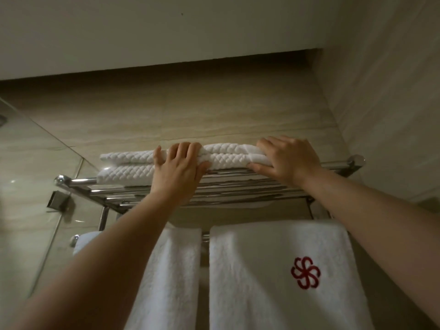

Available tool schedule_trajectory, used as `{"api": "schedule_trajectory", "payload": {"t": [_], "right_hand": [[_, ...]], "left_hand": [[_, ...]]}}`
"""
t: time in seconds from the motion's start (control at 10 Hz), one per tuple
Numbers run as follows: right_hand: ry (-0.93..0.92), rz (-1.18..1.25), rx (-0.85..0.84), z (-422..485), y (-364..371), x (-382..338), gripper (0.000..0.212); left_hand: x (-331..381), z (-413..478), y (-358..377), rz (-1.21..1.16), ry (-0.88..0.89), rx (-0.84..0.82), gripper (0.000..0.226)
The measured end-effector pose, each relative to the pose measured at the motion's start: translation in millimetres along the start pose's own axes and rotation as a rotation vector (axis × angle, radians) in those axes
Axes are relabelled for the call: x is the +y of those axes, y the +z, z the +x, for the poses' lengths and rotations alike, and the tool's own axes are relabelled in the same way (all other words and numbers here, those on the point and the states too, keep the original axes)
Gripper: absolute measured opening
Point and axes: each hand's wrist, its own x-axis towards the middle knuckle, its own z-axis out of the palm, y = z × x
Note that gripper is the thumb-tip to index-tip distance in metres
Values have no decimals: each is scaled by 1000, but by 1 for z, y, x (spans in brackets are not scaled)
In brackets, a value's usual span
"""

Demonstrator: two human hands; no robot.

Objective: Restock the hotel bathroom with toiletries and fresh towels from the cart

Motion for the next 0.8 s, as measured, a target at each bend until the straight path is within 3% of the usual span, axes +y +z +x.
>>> {"api": "schedule_trajectory", "payload": {"t": [0.2,0.4,0.6,0.7,0.8], "right_hand": [[126,-17,-106,3,0,-5,61],[272,53,-227,-9,-20,-39,50],[179,203,-234,-13,-55,-110,55],[214,301,-284,-7,-80,-142,54],[237,382,-447,-2,-102,-171,38]], "left_hand": [[4,14,-2,15,-64,-165,45],[7,-13,-17,3,-105,-283,62],[-3,-60,-55,21,-27,-333,63],[-16,-82,-89,-56,38,-441,44],[-24,-102,-120,-281,76,-597,29]]}}
